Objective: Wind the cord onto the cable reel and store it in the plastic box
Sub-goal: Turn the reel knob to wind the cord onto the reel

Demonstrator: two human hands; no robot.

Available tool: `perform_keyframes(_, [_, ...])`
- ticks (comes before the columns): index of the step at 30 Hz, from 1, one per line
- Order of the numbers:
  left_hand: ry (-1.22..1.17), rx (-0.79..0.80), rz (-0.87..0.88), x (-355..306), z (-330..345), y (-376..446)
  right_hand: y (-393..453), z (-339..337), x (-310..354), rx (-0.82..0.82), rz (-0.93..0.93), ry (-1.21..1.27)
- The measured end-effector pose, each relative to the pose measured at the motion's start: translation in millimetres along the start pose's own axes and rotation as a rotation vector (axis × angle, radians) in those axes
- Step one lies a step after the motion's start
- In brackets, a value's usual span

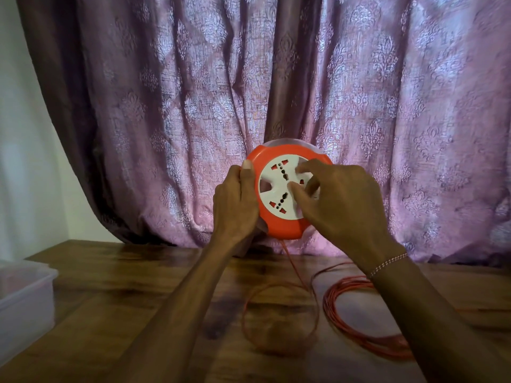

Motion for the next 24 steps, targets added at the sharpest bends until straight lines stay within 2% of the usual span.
perform_keyframes(3, [-0.031,0.0,-0.008,-1,-3,2,2,-2,-3,0.162,-0.171,0.039])
perform_keyframes(5, [-0.035,0.0,-0.009,-3,-4,2,0,-1,-1,0.265,-0.222,0.045])
perform_keyframes(11, [-0.021,0.006,0.007,-3,-4,1,-3,2,8,0.264,-0.234,-0.098])
perform_keyframes(17, [0.023,0.008,0.04,-3,0,0,-6,7,5,0.129,-0.186,-0.125])
perform_keyframes(22, [0.019,-0.013,0.038,-6,0,-1,-6,9,3,-0.105,0.136,-0.018])
perform_keyframes(24, [0.011,-0.004,0.027,-6,1,-1,-5,9,-1,-0.102,0.177,0.028])
Point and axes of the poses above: each hand's wrist, its own y-axis towards the middle knuckle, its own z-axis out of the palm, x = y × z, the point moved 3 cm from there along y, towards the middle knuckle, and after that the axes turned 9 degrees about -y, right-handed, at the moved point
